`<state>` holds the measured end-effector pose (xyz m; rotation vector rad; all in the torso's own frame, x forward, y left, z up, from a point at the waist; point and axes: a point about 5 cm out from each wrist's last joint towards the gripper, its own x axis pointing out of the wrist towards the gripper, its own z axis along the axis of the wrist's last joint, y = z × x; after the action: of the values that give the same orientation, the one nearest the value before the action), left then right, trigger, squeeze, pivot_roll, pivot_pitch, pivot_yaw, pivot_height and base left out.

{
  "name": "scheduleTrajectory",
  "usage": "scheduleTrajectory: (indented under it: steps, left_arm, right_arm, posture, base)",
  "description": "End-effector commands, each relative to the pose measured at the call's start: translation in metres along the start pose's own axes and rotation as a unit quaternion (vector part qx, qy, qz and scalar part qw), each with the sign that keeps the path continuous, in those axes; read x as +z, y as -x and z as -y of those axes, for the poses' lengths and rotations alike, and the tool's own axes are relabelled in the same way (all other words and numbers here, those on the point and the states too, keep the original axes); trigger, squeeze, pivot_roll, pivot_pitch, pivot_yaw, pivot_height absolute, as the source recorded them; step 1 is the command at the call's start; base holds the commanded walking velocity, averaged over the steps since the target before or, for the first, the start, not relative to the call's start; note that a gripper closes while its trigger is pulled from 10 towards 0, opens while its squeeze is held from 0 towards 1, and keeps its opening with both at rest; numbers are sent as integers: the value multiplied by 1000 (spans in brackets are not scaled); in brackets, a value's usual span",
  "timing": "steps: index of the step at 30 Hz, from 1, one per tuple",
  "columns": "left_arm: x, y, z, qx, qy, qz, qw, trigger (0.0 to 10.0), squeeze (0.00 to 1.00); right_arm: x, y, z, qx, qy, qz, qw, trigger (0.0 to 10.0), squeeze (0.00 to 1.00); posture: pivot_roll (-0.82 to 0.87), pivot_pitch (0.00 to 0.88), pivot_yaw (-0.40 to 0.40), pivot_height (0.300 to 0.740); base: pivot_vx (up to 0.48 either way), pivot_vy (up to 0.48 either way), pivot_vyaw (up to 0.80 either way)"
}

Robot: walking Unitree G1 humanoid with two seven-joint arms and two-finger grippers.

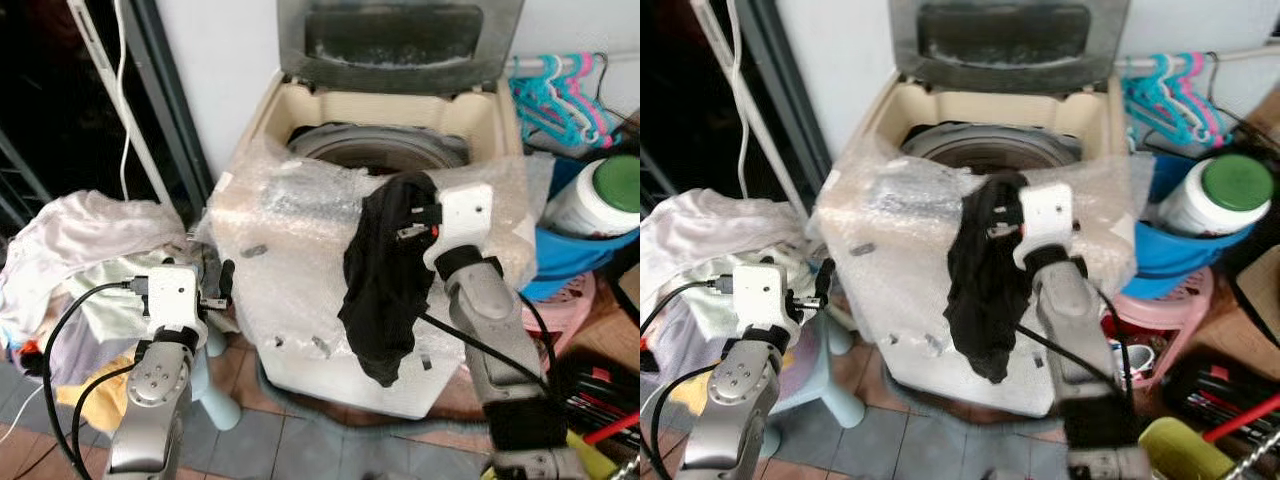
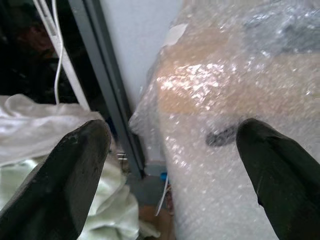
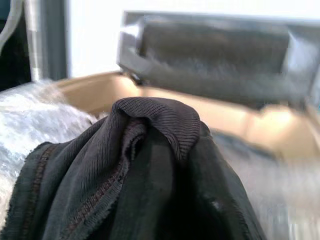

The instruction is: Clothes washing

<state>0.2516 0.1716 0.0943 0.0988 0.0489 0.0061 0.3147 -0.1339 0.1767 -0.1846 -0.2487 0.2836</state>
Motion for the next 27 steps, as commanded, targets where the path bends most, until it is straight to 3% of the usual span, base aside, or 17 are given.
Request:
scheduleTrajectory:
  steps: [1,8,11,12,13,14,17,20,21,23,24,25,27]
  left_arm:
    - [4,0,-3,-1,1,6,1000,10000,0]
    - [3,0,-1,-3,2,4,1000,10000,0]
    - [3,0,0,-6,2,2,1000,10000,0]
    - [2,-1,1,-8,3,-2,1000,10000,0]
    - [1,-1,3,-13,-1,-3,1000,10000,0]
    - [1,-2,4,-16,-3,-3,1000,10000,0]
    - [1,-1,5,-13,-3,-4,1000,10000,0]
    - [0,0,5,-10,-1,-7,1000,10000,0]
    - [-1,-1,5,-10,-1,-12,1000,10000,0]
    - [0,-2,6,-11,-9,-13,1000,10000,0]
    - [1,-3,6,-11,-15,-10,1000,10000,0]
    - [2,-3,7,-11,-21,-7,1000,10000,0]
    - [5,-2,8,-13,-25,-2,1000,10000,0]
  right_arm:
    - [16,-12,-5,32,1,38,999,10000,0]
    - [39,-41,3,59,28,78,995,10000,0]
    - [62,-61,3,91,43,113,989,10000,0]
    - [77,-73,9,84,47,132,986,10000,0]
    - [103,-89,31,18,42,158,986,10000,0]
    - [119,-95,49,-39,27,175,984,10000,0]
    - [143,-97,89,-153,-15,202,967,10000,0]
    - [128,-96,78,-124,1,185,975,10000,0]
    - [96,-93,62,-92,4,140,986,10000,0]
    - [70,-84,48,-69,-8,106,992,10000,0]
    - [63,-80,45,-64,-8,101,993,10000,827]
    - [55,-75,39,-49,-2,91,995,10000,1000]
    - [46,-66,31,-30,1,76,997,10000,1000]
  posture:
    - [-16,16,57,740]
    - [-12,18,53,740]
    - [-12,17,53,740]
    - [-13,17,55,740]
    - [-13,17,55,740]
    - [-10,13,51,740]
    - [-4,8,42,740]
    - [-2,14,35,740]
    - [8,20,32,740]
    - [15,30,29,740]
    - [17,35,28,740]
    - [13,40,28,740]
    - [11,47,29,740]
  base:
    - [398,0,0]
    - [402,0,0]
    - [374,0,0]
    - [0,0,0]
    - [0,0,0]
    - [0,0,0]
    - [0,0,0]
    - [0,0,0]
    - [0,0,0]
    - [0,0,0]
    - [0,0,0]
    - [0,0,0]
    - [0,0,0]
